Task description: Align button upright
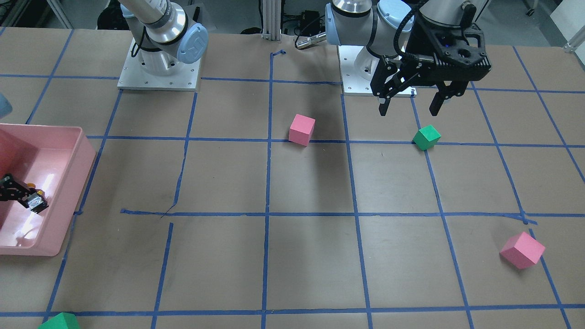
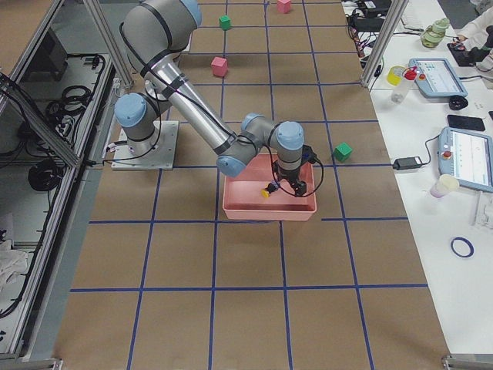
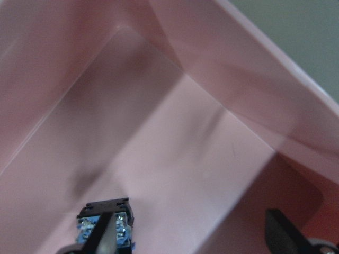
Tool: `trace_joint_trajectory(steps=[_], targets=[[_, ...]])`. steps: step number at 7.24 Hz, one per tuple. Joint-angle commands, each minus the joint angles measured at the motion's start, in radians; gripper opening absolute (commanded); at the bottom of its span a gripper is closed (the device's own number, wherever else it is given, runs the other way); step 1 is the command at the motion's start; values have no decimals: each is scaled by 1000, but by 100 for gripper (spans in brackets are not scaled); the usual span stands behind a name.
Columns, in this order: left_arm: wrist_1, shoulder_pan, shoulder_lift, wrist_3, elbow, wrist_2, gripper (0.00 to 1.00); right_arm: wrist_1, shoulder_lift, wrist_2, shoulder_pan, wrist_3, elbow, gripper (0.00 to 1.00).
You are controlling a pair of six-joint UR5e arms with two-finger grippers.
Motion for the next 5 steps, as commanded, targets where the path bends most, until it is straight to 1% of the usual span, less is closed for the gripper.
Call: trace_joint_trajectory(steps=[1,2,3,4,5], targets=[[0,0,2,0,0,0,100,-1,2,-6,0,-1,-1,100],[0,0,6,0,-6,2,100,-1,1,-13,-1,9,-1,100],[0,0,9,0,-11,0,100,-4,-1,-53,-1,58,-1,100],[2,0,11,-1,-14,0,100,-4,-2,-76,-1,148,-4,100],[2,0,11,0,-14,2,100,-4,1,-79,-1,157,-5,100]])
